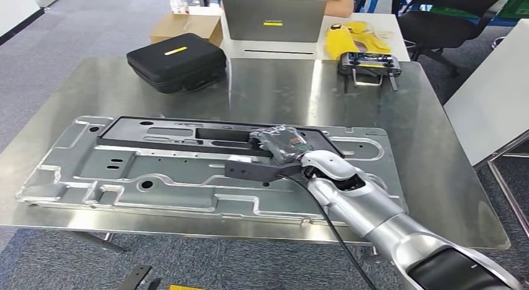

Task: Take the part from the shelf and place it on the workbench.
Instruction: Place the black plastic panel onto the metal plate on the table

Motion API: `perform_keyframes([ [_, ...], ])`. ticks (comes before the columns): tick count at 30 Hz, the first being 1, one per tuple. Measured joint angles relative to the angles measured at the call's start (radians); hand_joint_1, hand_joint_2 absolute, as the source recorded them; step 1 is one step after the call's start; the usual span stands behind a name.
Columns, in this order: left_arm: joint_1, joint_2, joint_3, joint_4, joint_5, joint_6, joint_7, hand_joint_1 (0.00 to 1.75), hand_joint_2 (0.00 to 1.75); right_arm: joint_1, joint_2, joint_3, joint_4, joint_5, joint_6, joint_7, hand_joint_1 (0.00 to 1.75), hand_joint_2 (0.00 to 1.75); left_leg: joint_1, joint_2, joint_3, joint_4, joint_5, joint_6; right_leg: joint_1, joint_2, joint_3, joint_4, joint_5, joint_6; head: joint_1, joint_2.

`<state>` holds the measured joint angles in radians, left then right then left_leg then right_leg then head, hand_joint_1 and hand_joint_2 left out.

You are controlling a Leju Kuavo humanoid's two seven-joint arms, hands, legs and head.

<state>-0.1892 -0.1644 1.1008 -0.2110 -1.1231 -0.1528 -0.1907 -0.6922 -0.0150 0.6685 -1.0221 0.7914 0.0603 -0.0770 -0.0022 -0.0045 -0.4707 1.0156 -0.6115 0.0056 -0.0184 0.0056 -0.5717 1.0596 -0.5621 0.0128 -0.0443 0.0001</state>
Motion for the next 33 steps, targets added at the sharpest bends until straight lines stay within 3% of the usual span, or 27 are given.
perform_keyframes([
  [5,0.004,-0.001,-0.012,0.0,0.0,-0.005,-0.025,0.0,1.75,-0.01,0.003,0.018,0.055,-0.01,0.0,-0.005,1.75,1.75,0.0,0.0,0.0,0.0,0.0,0.0,0.0,0.0,0.0,-0.001,0.0,0.0,0.0,0.0],
  [9,0.006,-0.001,-0.015,0.0,0.001,-0.006,-0.039,0.0,1.75,-0.02,0.002,0.025,0.082,-0.016,0.001,-0.007,0.0,0.0,-0.001,0.0,0.0,0.0,0.0,0.0,-0.001,0.0,0.0,-0.001,0.0,0.0,0.0,0.0],
  [13,0.006,-0.001,-0.015,0.0,0.002,-0.007,-0.047,0.0,1.75,-0.025,0.0,0.03,0.101,-0.025,0.007,-0.007,0.0,0.0,0.0,0.0,0.0,0.0,0.0,0.0,-0.001,0.0,0.0,-0.001,0.0,0.0,0.0,0.0],
  [17,0.006,-0.001,-0.017,0.0,0.004,-0.007,-0.069,0.0,0.0,-0.028,-0.006,0.034,0.114,-0.037,0.011,-0.007,0.0,0.0,0.0,0.0,0.0,0.0,0.0,0.0,-0.001,0.0,0.0,-0.001,0.0,0.0,0.0,0.0],
  [27,0.006,-0.001,-0.03,0.0,0.004,-0.002,-0.058,0.0,0.0,-0.036,-0.02,0.028,0.122,-0.113,0.035,-0.022,0.0,0.0,0.0,0.0,0.0,0.0,0.0,0.0,-0.001,0.0,0.0,-0.001,0.0,0.0,0.0,0.0],
  [33,0.01,-0.001,-0.039,0.0,0.007,-0.003,-0.055,0.0,0.0,-0.025,-0.031,-0.033,0.099,-0.346,0.099,-0.097,0.0,0.0,-0.001,0.0,0.001,0.0,0.0,0.0,-0.001,0.0,0.0,-0.001,0.0,0.0,0.0,0.0],
])
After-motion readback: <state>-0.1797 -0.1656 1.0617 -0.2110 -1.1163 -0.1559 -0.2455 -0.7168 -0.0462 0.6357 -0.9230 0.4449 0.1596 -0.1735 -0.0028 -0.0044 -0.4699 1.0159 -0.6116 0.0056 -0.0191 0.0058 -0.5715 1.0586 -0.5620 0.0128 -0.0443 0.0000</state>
